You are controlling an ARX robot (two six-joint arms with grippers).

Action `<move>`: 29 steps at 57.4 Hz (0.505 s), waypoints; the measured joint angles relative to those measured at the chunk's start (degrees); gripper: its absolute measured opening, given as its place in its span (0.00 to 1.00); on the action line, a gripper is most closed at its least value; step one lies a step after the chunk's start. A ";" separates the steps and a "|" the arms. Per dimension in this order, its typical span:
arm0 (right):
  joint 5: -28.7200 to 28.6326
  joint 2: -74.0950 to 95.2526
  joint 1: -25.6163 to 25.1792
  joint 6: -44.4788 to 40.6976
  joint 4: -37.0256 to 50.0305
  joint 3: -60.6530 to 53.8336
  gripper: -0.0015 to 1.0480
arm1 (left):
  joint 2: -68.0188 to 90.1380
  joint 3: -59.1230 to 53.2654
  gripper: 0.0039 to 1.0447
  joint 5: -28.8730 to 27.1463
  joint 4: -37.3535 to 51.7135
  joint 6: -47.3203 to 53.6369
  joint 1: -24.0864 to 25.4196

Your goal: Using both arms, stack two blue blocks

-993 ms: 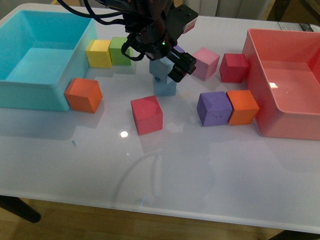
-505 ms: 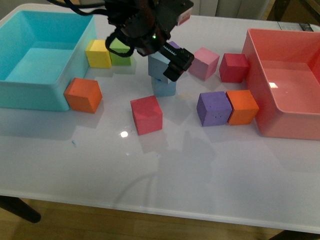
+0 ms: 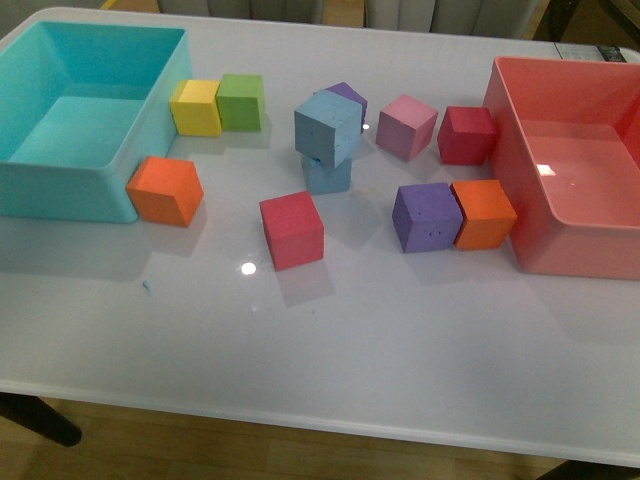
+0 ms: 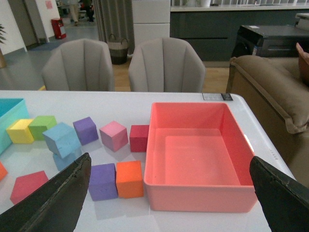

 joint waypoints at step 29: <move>-0.17 0.00 0.00 -0.02 -0.02 0.00 0.91 | -24.22 -23.19 0.01 7.98 -1.57 -1.60 7.91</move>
